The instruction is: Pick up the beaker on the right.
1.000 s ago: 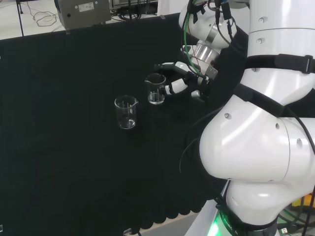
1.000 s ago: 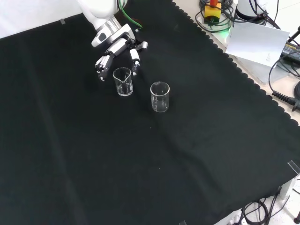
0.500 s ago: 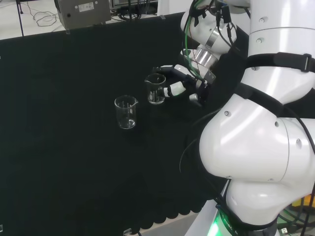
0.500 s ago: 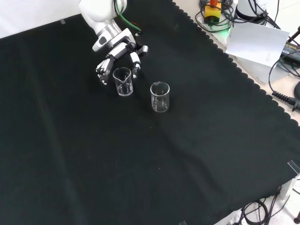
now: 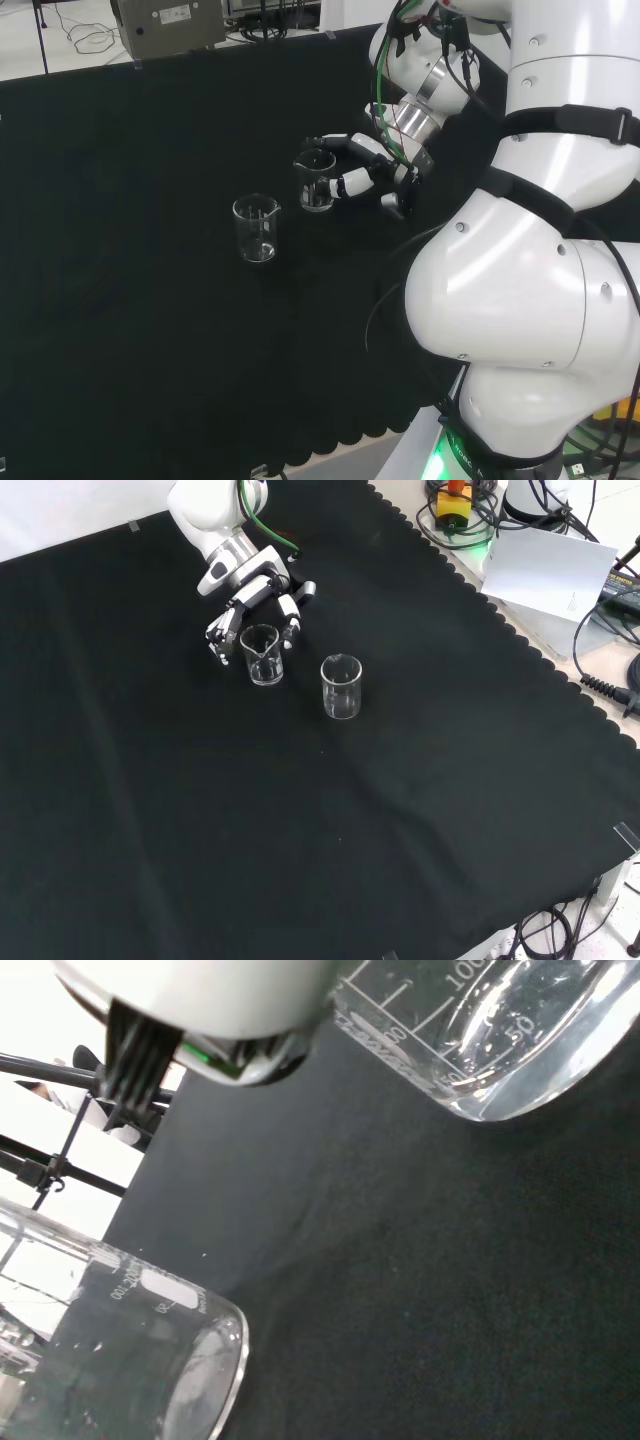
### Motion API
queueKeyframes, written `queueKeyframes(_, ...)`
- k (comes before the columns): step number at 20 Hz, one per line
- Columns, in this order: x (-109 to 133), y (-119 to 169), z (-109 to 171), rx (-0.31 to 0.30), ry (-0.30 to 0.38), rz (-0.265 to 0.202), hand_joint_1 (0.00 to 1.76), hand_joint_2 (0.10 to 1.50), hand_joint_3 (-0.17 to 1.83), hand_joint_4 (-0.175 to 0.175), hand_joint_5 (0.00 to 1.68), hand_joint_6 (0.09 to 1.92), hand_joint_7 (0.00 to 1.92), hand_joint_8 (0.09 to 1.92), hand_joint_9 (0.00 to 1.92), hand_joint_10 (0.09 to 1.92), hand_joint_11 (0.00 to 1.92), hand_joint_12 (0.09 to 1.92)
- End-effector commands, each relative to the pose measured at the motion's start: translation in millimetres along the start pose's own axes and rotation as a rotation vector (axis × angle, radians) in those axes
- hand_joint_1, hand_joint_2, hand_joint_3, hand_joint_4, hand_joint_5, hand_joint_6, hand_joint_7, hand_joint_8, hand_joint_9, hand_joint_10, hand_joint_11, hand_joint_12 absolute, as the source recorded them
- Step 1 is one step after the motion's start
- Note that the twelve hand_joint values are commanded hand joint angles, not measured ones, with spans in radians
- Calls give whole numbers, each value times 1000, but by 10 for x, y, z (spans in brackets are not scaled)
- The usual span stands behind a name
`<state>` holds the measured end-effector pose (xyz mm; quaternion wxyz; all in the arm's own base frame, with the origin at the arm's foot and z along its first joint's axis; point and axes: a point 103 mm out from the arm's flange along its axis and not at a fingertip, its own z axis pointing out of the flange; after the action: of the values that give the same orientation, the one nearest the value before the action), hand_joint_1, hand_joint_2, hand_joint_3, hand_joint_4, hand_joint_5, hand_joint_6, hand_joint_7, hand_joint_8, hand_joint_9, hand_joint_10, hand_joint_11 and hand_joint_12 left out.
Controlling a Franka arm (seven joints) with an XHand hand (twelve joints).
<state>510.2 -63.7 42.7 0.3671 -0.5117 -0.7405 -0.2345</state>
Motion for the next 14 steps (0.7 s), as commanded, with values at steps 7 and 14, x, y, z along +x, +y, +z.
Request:
queueKeyframes(7, 61, 31, 75, -10, 16, -18, 951, 460, 763, -24, 557, 126, 343, 676, 493, 619, 39, 1402)
queueKeyframes(14, 46, 80, 116, -46, 25, -3, 954, 467, 735, -28, 574, 179, 369, 688, 514, 607, 48, 1395)
